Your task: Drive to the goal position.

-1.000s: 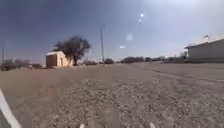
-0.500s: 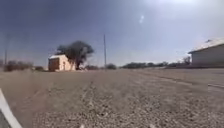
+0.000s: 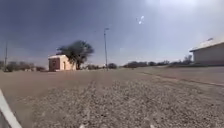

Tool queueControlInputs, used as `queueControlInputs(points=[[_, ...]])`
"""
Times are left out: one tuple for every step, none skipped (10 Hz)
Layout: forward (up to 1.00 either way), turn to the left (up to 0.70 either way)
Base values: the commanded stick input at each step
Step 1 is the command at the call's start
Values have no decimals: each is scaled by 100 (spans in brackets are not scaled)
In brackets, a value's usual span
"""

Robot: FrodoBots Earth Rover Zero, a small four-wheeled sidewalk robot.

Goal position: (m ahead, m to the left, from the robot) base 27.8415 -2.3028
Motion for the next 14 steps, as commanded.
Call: queueControlInputs(points=[[70,0],[70,0],[70,0],[70,0],[70,0],[70,0],[70,0],[70,0],[70,0],[70,0],[70,0],[70,0],[70,0],[70,0]])
